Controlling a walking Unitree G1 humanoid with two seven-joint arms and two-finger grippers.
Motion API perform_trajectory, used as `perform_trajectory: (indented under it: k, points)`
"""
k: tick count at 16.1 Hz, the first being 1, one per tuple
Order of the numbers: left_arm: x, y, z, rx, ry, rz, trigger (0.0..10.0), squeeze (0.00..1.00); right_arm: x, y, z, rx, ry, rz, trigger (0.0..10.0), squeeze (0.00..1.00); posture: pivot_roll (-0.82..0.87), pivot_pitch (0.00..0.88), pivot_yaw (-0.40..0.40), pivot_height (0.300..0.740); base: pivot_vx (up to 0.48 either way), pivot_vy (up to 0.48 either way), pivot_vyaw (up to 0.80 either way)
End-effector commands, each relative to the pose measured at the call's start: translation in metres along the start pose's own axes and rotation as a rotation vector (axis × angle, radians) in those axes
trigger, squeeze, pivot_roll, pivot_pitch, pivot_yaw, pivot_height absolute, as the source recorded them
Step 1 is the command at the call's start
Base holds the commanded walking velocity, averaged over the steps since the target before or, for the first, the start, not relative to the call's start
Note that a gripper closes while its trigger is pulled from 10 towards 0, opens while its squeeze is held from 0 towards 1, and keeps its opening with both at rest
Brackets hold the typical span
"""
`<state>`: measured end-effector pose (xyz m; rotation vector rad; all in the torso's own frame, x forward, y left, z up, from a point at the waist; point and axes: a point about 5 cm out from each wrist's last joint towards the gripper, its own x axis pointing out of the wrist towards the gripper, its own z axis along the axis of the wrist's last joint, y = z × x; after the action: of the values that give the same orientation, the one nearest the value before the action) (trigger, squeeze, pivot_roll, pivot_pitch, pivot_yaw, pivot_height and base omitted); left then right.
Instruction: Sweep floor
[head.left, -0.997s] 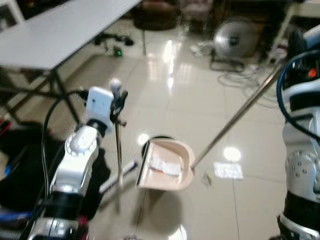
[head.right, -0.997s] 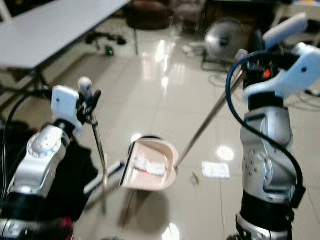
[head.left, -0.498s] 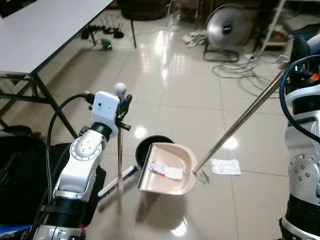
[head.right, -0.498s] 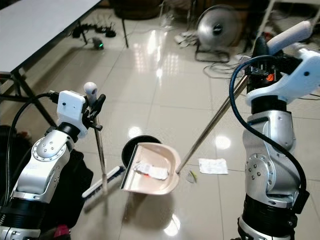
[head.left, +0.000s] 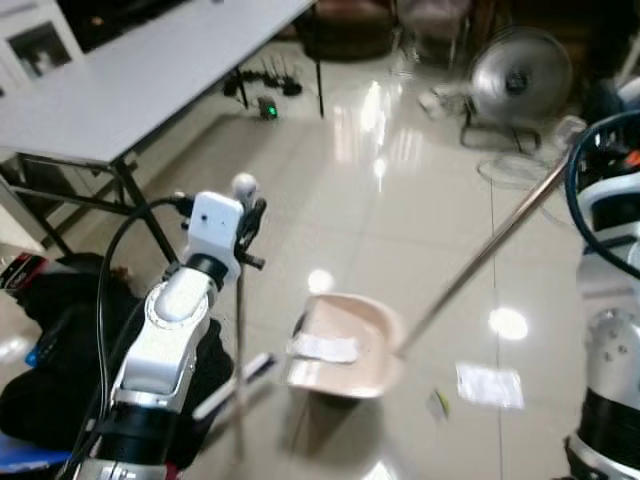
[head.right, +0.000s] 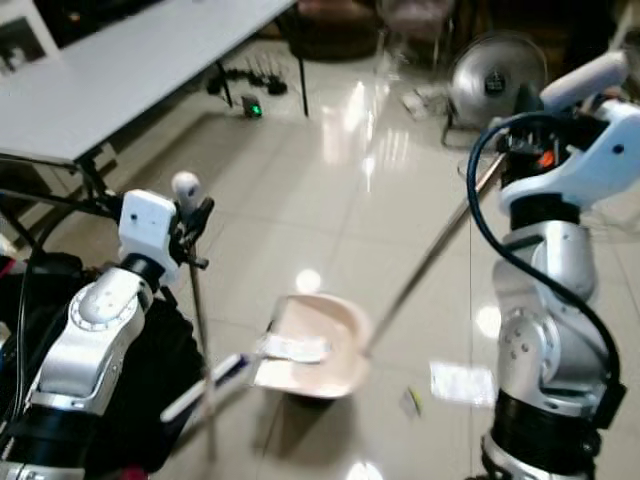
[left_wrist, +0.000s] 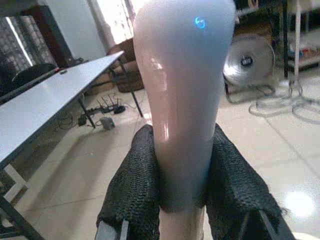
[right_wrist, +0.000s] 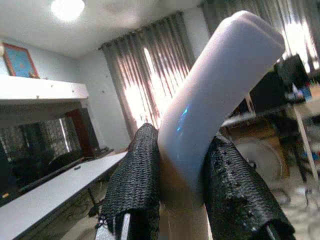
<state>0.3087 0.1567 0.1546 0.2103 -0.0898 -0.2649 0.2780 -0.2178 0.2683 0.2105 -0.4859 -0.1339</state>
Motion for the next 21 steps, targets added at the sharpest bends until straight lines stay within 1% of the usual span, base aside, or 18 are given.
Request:
perform_trajectory:
  k: [1,5,6,7,8,9,11,12,13,16,17,18,19,21]
  points:
    - [-0.001,0.011,0.009,0.045,-0.029,0.028,10.0,0.00,0.001,0.012,0.011,0.040,-0.057,0.039,10.0,0.00,0.00,0.007,0.038,0.740,0.390,0.000,0.00]
    - [0.000,0.009,0.009,0.045,-0.030,0.022,10.0,0.00,0.001,0.011,0.011,0.040,-0.062,0.035,10.0,0.00,0.00,0.000,0.043,0.740,0.388,0.000,0.00]
    - [0.000,0.008,0.009,0.027,-0.033,0.013,10.0,0.00,0.000,0.010,0.010,0.038,-0.063,0.032,10.0,0.00,0.00,0.000,0.044,0.740,0.000,0.000,0.00]
    - [-0.001,0.007,0.008,0.030,-0.025,0.001,10.0,0.00,-0.001,0.009,0.009,0.035,-0.061,0.028,10.0,0.00,0.01,0.000,0.047,0.740,0.000,0.000,0.00]
    - [-0.003,0.007,0.005,0.052,-0.009,-0.005,10.0,0.00,-0.002,0.009,0.008,0.032,-0.061,0.025,10.0,0.00,0.01,0.000,0.047,0.740,0.000,0.000,0.00]
    - [-0.003,0.007,0.005,0.056,-0.013,-0.001,10.0,0.00,-0.002,0.009,0.008,0.028,-0.061,0.026,10.0,0.00,0.00,0.000,0.048,0.740,0.000,0.000,0.00]
    - [-0.004,0.014,0.006,0.054,-0.020,0.047,10.0,0.00,-0.002,0.010,0.008,-0.003,-0.072,0.038,10.0,0.00,0.01,0.000,0.046,0.740,0.000,0.000,0.00]
    - [-0.005,0.018,0.002,0.090,0.005,0.061,10.0,0.00,-0.002,0.015,0.008,-0.040,-0.099,0.074,10.0,0.00,0.01,0.000,0.045,0.740,0.000,0.000,0.00]
    - [-0.006,0.019,0.002,0.093,0.008,0.061,10.0,0.00,-0.002,0.017,0.008,-0.049,-0.107,0.086,10.0,0.00,0.01,0.000,0.045,0.740,0.000,0.000,0.00]
    - [-0.011,0.019,-0.004,0.112,0.041,0.050,10.0,0.00,-0.001,0.033,0.004,-0.120,-0.131,0.191,10.0,0.00,0.01,0.000,0.044,0.740,0.000,0.000,0.00]
    - [-0.012,0.019,-0.005,0.117,0.046,0.050,10.0,0.00,-0.001,0.040,0.003,-0.143,-0.141,0.225,10.0,0.00,0.02,0.000,0.043,0.740,0.000,0.000,0.00]
    - [-0.013,0.019,-0.006,0.115,0.051,0.054,10.0,0.00,0.000,0.050,0.002,-0.181,-0.174,0.274,10.0,0.00,0.02,0.000,0.041,0.740,0.000,0.000,0.00]
    - [-0.013,0.019,-0.007,0.116,0.054,0.056,10.0,0.00,0.000,0.056,0.000,-0.182,-0.194,0.301,10.0,0.00,0.02,0.000,0.039,0.740,0.000,0.000,0.00]
    - [-0.013,0.019,-0.007,0.119,0.056,0.058,10.0,0.00,-0.003,0.068,-0.010,-0.151,-0.202,0.346,10.0,0.00,0.03,0.000,0.036,0.740,0.000,0.000,0.00]
